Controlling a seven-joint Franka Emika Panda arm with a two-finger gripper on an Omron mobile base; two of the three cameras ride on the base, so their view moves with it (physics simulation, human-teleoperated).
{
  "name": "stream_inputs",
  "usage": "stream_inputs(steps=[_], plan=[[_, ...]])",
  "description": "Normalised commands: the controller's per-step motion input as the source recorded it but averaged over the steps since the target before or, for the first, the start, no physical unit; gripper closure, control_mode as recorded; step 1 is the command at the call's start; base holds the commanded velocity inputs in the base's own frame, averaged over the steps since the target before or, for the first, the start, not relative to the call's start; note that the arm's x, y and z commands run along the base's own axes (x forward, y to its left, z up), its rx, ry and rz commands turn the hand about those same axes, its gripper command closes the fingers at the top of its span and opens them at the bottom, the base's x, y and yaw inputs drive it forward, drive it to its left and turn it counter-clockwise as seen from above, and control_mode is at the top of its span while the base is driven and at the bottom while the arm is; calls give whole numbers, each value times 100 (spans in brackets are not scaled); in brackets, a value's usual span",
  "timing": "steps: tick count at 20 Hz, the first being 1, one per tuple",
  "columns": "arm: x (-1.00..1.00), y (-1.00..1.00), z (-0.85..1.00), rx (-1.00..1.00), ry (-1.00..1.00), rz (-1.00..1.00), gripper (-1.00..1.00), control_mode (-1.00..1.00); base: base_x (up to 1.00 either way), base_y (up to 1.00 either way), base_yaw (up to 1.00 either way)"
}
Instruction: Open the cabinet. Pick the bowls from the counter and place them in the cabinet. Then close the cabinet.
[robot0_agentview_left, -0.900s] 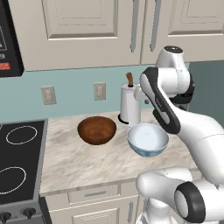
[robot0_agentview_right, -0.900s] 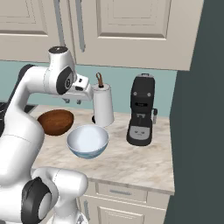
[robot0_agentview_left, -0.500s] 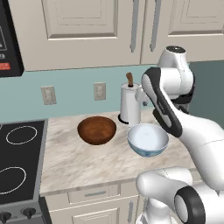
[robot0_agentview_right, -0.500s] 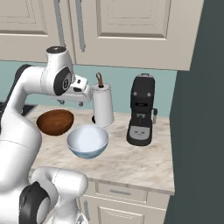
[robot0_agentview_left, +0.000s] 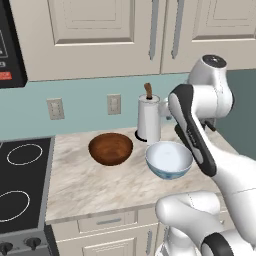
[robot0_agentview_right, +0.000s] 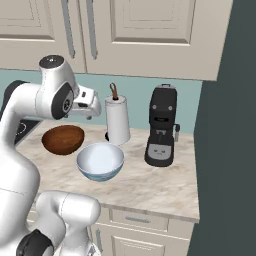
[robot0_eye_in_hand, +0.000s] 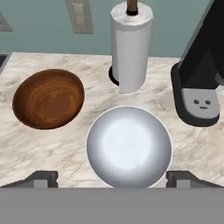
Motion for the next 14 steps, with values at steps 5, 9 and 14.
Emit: stream_inputs(steps=[5,9,14], plan=[[0,0,57,2,-21,0,-100,-100,0,0,0],[0,0,73,5,-18,0,-100,-100,0,0,0],[0,0,76,5,-18,0,-100,-100,0,0,0]])
